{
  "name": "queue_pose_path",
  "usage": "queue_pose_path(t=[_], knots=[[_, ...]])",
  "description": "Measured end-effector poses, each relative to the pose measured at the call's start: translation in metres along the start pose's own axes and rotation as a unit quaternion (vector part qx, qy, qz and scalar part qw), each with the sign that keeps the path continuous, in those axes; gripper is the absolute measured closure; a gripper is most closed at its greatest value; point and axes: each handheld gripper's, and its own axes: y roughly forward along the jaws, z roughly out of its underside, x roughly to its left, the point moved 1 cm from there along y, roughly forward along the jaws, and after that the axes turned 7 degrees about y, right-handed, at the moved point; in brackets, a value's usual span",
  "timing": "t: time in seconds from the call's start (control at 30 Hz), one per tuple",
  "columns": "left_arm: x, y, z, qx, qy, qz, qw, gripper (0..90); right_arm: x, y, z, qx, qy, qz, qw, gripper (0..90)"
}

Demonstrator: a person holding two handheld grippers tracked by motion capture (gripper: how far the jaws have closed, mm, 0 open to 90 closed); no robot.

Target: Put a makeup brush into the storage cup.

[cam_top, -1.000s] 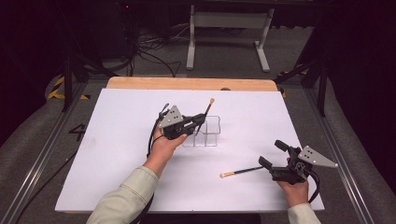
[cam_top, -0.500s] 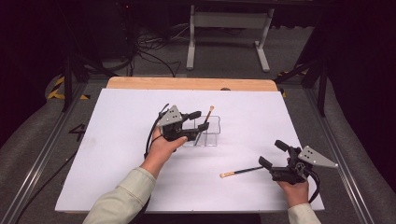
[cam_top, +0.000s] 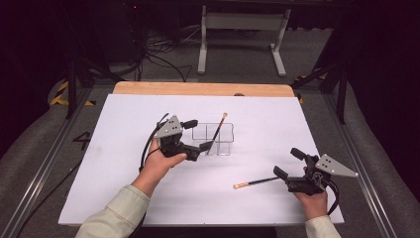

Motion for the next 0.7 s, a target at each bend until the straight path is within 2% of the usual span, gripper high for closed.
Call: queue_pose_path(t=[0.23, 0.47, 0.7], knots=[[-0.002, -0.025, 0.002, -0.009, 0.001, -0.007, 0.9999, 6.6, 0.001, -0.001, -0.002, 0.000, -0.005, -0.002, 1.0000, 0.4], [-0.002, -0.052, 0.005, 0.010, 0.011, -0.026, 0.9996, 6.6, 0.002, -0.001, -0.004, 0.000, -0.005, -0.007, 1.0000, 0.4], [-0.004, -0.069, 0.011, 0.015, -0.001, -0.024, 0.9996, 4.6, 0.002, -0.001, -0.005, 0.001, -0.004, -0.010, 0.9999, 0.4]])
